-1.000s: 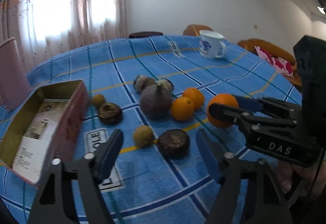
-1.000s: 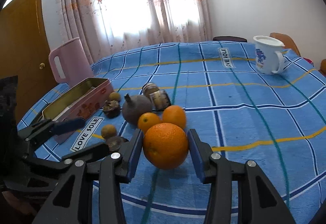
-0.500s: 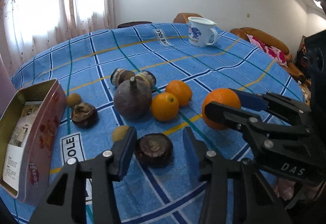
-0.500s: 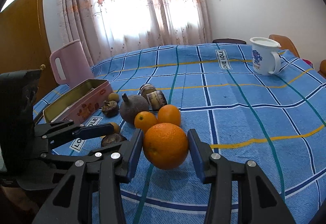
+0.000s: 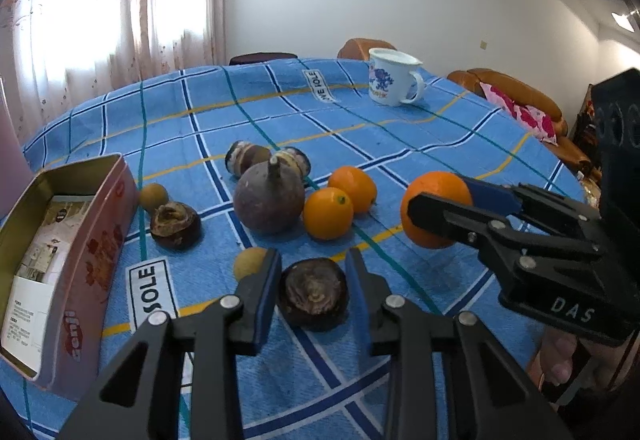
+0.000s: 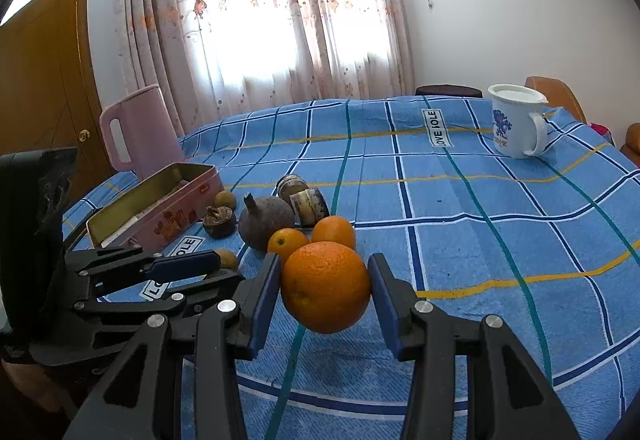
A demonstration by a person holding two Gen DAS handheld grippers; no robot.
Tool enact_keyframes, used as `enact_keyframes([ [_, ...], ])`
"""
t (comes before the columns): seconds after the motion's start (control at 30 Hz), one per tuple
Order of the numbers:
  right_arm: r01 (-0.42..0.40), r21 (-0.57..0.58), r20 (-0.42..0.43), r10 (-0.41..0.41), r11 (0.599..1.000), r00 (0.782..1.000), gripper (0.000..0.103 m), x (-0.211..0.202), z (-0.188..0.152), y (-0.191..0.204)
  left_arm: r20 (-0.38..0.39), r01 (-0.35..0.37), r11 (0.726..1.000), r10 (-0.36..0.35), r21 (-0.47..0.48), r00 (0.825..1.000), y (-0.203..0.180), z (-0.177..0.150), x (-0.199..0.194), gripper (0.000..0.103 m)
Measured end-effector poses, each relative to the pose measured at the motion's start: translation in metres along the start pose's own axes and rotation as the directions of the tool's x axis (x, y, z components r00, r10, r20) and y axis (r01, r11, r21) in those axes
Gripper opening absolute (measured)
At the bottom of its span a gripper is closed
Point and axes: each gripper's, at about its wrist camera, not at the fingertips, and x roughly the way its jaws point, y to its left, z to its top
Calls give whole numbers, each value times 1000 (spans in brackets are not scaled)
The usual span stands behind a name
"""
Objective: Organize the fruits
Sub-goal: 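Carry the orange and mangosteen into the pink tin and release both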
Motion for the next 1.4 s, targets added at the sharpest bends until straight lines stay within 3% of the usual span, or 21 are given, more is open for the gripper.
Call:
enact_keyframes([
  [0.8,-49,-80,55,53,996,997,47,-3,26,31,145,-64,996,72,-61,987,36,14,-46,33],
  [1.4,-171,-251,51,189,953,981,47,30,78,116,211,-184,971,214,-150,954,109,20,-92,33],
])
